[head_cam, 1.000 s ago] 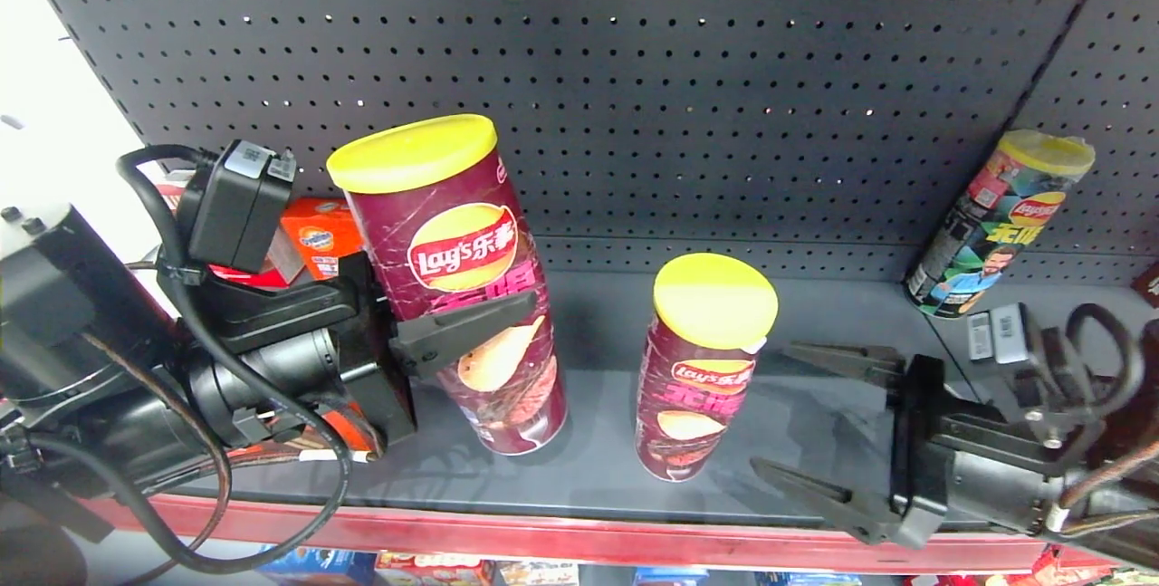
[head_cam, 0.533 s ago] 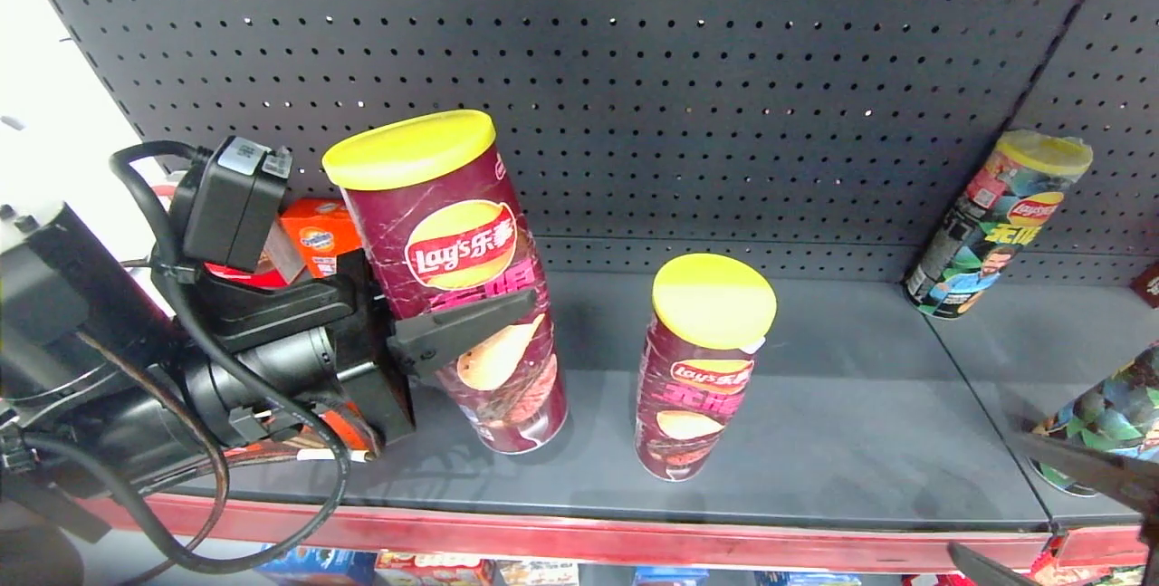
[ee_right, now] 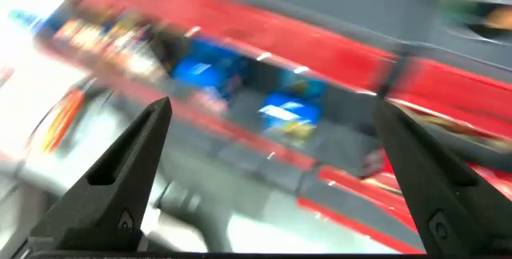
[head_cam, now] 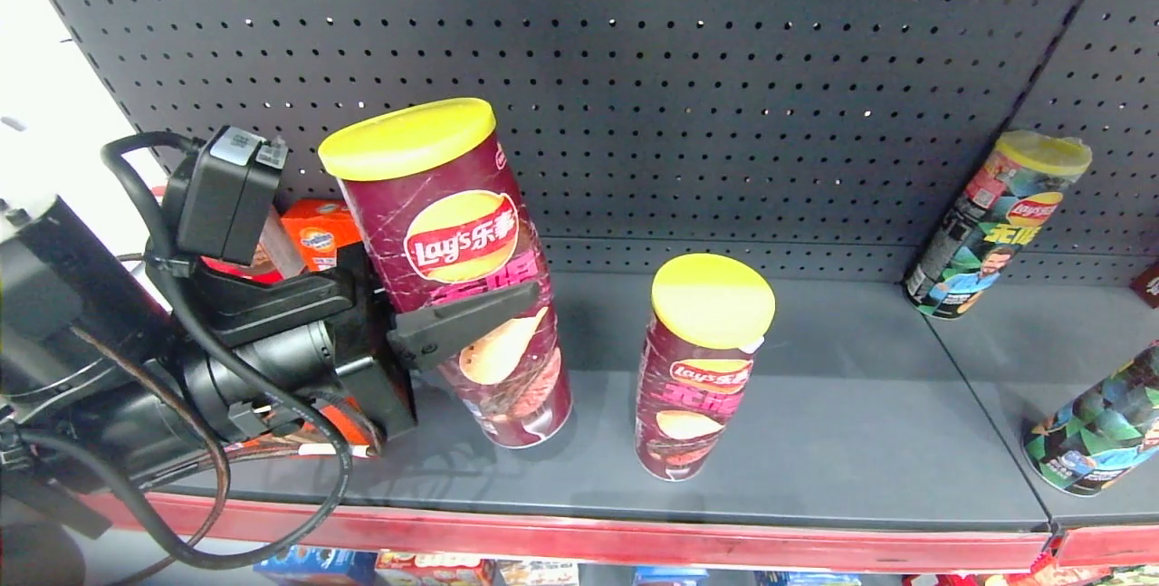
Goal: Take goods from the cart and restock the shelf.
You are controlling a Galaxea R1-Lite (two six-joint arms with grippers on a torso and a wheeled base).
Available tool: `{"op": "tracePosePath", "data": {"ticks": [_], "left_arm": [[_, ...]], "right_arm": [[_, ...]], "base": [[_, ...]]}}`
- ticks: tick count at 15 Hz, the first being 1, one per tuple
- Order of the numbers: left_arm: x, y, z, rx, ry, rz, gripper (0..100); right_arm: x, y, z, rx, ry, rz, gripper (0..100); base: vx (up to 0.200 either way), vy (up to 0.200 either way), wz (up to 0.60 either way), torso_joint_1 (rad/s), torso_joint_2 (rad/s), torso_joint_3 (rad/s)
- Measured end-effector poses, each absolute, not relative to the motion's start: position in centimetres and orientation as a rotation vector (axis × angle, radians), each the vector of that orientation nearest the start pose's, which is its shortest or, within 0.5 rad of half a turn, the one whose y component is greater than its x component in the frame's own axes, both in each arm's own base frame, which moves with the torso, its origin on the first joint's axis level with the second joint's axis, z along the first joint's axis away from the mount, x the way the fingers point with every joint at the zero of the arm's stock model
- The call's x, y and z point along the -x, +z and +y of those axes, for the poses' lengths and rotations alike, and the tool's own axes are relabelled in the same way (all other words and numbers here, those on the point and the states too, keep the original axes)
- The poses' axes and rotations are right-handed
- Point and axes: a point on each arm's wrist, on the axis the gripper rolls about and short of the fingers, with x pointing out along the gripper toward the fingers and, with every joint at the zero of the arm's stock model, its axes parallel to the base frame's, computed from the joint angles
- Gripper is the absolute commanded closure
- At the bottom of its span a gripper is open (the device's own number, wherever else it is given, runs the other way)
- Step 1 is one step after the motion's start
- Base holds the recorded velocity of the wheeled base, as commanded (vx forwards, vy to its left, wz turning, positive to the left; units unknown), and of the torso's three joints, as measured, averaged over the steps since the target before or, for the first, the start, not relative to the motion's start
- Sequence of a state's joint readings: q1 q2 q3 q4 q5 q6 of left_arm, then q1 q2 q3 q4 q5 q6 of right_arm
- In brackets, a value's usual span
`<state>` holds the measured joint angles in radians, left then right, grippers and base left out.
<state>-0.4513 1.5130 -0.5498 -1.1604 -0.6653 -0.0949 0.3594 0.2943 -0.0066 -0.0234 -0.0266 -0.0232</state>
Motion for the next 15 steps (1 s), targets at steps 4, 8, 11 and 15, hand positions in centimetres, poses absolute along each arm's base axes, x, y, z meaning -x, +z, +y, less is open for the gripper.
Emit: {"op": "tracePosePath", "data": {"ticks": [4, 8, 11, 15], "left_arm": [[-20.5, 21.9, -11.7, 0.057, -1.156, -0.157, 100], [-20.1, 21.7, -11.9, 0.055, -1.176, -0.153, 100], [-19.3, 20.8, -11.5, 0.054, -1.2, -0.12, 100], [-18.9, 20.4, -11.0, 0.057, -1.188, -0.099, 100]], "right_arm": [[1.2, 7.9, -0.2, 0.026, 0.028, 0.139, 0], [2.1, 7.6, -0.1, 0.013, -0.048, 0.027, 0], [2.2, 7.6, 0.0, 0.008, -0.049, 0.006, 0], [2.3, 7.5, 0.0, 0.008, -0.049, 0.0, 0]], "base": [[0.0, 0.0, 0.0, 0.0, 0.0, 0.0], [0.0, 0.0, 0.0, 0.0, 0.0, 0.0], [0.0, 0.0, 0.0, 0.0, 0.0, 0.0], [0.0, 0.0, 0.0, 0.0, 0.0, 0.0]]}}
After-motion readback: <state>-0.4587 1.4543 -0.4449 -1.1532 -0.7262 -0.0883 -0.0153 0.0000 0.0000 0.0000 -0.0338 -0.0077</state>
